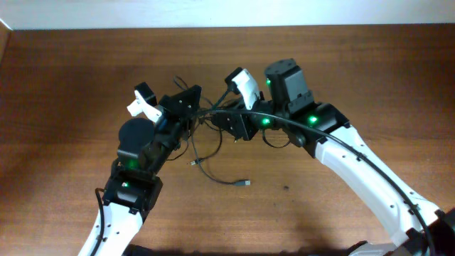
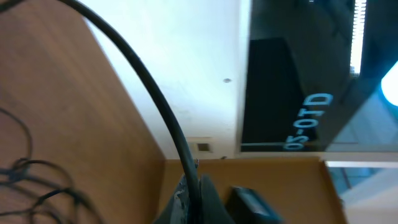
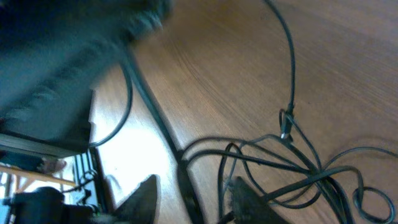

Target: Untangle cables

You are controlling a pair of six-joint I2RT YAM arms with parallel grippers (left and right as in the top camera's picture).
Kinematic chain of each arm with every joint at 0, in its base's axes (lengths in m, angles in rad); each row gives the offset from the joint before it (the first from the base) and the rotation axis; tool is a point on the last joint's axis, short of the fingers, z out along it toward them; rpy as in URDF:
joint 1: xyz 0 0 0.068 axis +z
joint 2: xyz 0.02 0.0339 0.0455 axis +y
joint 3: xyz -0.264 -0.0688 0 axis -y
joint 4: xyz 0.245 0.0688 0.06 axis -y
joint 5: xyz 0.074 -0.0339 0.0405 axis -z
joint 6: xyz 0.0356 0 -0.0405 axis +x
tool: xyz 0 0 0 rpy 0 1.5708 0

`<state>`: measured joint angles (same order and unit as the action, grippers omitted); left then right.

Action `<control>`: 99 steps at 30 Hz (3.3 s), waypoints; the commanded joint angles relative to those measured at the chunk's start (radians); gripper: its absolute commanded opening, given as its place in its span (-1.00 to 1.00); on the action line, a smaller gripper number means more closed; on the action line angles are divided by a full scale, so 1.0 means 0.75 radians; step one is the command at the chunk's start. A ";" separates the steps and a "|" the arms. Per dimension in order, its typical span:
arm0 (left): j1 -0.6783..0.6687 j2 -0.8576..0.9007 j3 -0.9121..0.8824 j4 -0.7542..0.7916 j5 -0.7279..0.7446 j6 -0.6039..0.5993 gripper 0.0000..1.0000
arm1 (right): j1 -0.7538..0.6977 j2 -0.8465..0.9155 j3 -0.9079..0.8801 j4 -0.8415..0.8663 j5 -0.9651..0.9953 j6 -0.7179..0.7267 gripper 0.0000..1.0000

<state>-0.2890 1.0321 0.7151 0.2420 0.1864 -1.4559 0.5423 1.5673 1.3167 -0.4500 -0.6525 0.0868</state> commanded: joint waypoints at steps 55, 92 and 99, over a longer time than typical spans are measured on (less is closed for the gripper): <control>0.157 -0.060 0.010 -1.153 0.412 0.174 0.35 | 0.052 0.119 0.013 -0.336 -0.390 -0.059 -0.92; -0.170 0.833 0.010 -0.815 -0.010 0.171 -0.08 | -0.046 -0.014 0.304 -1.491 1.117 1.068 0.39; -0.170 0.833 0.010 -0.815 -0.010 0.171 0.19 | -0.045 -0.014 -0.376 -0.596 0.725 1.823 0.43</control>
<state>-0.4194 1.6226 0.7631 -0.3443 0.2405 -1.3319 0.5091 1.5692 1.0756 -0.9279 -0.0235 1.3010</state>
